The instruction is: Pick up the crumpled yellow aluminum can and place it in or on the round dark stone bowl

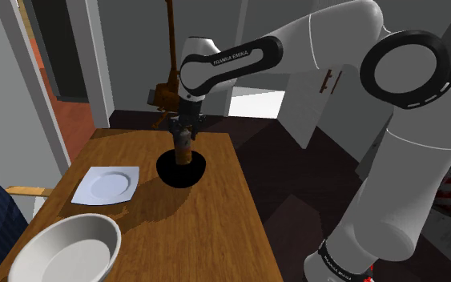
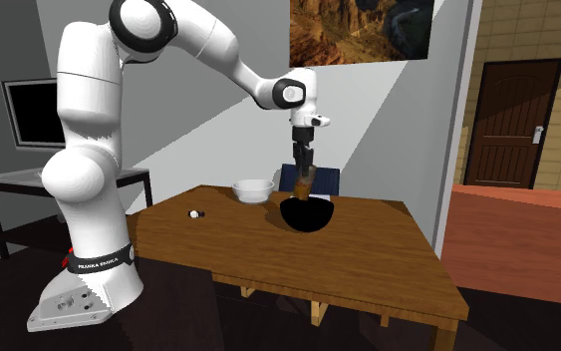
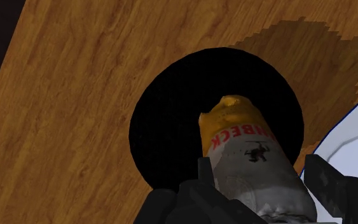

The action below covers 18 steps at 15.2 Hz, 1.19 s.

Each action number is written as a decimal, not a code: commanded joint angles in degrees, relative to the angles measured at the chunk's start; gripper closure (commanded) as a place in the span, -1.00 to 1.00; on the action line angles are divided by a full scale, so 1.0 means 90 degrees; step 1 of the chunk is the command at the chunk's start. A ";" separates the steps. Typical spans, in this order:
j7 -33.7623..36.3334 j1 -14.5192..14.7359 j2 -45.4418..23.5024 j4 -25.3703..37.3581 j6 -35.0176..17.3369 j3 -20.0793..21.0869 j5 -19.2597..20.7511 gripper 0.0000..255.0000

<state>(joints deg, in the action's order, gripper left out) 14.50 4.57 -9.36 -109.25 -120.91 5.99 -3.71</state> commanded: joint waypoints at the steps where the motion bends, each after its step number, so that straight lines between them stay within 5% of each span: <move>1: -0.0009 0.0001 -0.0073 -0.0085 -0.0162 -0.0001 0.0003 1.00; 11: -0.0018 0.0004 -0.0164 -0.0207 -0.0374 0.0000 0.0005 1.00; 12: -0.0006 0.0011 -0.0189 -0.0206 -0.0400 0.0004 0.0009 -1.00; 18: -0.0022 -0.0006 -0.0070 -0.0110 -0.0183 -0.0004 0.0000 -1.00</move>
<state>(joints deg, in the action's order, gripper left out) 14.39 4.60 -10.55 -110.66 -123.56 6.00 -3.67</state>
